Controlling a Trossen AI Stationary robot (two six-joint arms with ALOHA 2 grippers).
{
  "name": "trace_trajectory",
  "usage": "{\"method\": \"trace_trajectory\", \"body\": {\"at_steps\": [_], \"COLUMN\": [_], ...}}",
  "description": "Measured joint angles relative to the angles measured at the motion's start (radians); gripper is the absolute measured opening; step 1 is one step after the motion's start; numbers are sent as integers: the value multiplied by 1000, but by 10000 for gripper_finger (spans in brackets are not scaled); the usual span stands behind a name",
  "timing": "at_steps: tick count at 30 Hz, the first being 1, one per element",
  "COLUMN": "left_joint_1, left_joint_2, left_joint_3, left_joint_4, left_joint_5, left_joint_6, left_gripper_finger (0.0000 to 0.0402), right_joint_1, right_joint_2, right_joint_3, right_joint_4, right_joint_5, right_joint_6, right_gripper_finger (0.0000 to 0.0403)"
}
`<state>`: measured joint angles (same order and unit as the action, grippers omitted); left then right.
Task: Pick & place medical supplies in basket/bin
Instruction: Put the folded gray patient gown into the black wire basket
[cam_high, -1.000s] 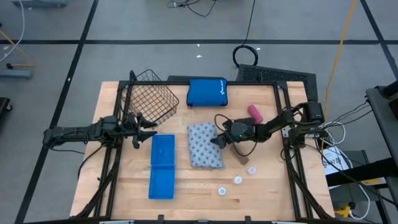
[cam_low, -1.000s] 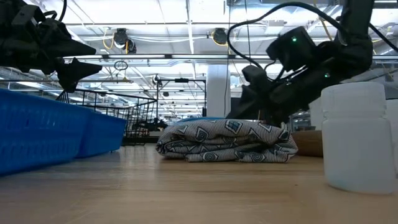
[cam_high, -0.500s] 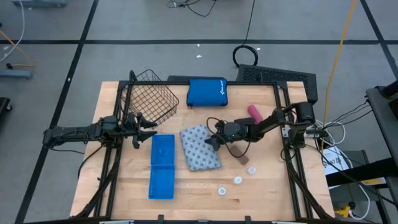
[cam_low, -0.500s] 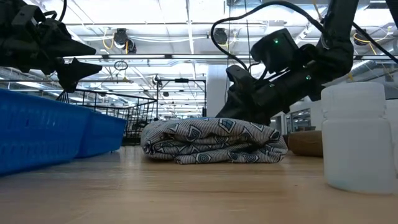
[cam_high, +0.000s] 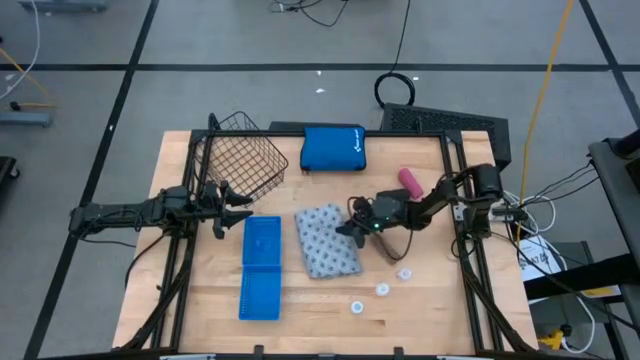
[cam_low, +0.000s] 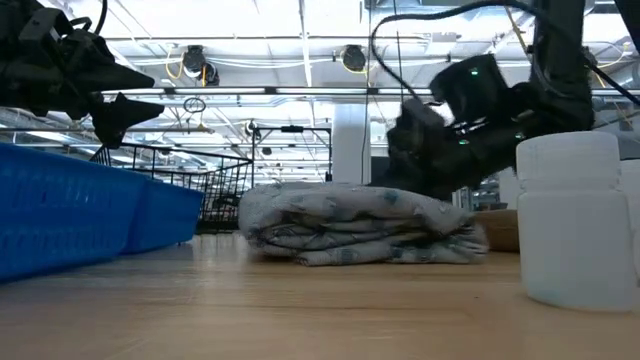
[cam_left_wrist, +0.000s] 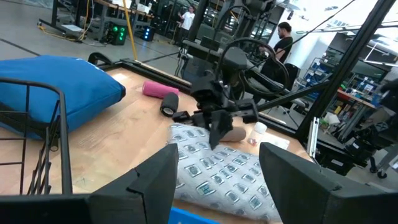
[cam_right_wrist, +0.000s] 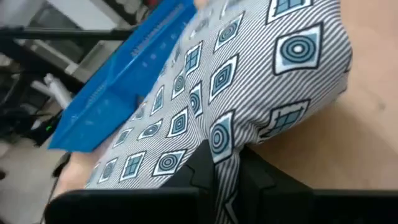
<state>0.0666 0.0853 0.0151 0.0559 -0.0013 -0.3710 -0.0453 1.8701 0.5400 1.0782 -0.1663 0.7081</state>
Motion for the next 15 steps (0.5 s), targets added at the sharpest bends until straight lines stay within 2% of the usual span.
{"method": "trace_trajectory", "body": {"at_steps": [5,15], "left_joint_1": [0,0], "left_joint_2": [0,0], "left_joint_3": [0,0], "left_joint_4": [0,-1], "left_joint_5": [0,0], "left_joint_6": [0,0], "left_gripper_finger": [234,235], "right_joint_1": [-33,-85], "right_joint_2": [-90,-395], "right_joint_3": [5,6], "right_joint_4": [112,6], "right_joint_5": [-55,-82], "right_joint_6": [-61,-292], "right_gripper_finger": [18,18]}}
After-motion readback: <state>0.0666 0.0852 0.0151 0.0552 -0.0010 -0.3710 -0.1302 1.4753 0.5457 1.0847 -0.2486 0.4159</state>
